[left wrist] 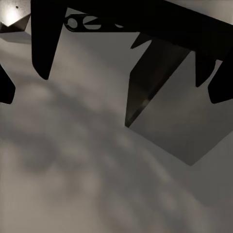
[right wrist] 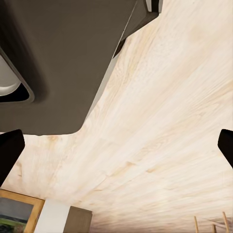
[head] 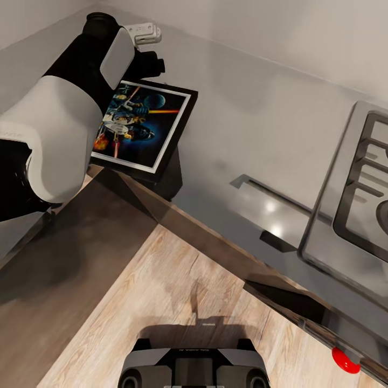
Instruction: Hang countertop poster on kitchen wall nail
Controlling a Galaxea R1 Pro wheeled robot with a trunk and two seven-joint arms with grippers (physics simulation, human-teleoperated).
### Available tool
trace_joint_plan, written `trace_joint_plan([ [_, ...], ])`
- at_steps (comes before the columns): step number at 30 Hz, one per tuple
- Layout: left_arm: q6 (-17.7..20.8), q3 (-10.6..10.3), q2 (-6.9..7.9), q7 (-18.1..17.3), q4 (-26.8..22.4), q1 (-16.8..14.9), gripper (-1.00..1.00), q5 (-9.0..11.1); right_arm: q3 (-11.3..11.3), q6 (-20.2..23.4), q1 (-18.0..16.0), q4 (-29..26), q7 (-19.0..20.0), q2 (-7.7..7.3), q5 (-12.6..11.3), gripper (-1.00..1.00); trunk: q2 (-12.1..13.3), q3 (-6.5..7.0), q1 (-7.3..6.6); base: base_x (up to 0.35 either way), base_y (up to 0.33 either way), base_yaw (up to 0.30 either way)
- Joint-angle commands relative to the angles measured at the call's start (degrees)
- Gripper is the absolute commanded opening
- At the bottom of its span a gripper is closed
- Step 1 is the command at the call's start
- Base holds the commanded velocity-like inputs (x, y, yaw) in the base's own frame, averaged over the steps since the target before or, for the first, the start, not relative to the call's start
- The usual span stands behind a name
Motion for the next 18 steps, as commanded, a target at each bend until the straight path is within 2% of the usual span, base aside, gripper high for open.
trace_joint_plan([
  [1,0.2,-0.1,0.01,0.5,0.0,0.0,1.0,0.7,-0.3,-0.2,-0.1,0.3,0.4,-0.02,-0.5,1.0,0.0,-0.03,0.01,0.0,0.0,0.0],
  [18,0.2,0.0,0.03,0.5,0.3,0.0,1.0,0.7,-0.3,-0.2,-0.1,0.3,0.4,-0.01,-0.5,1.0,0.0,-0.4,0.01,0.0,0.0,0.0],
])
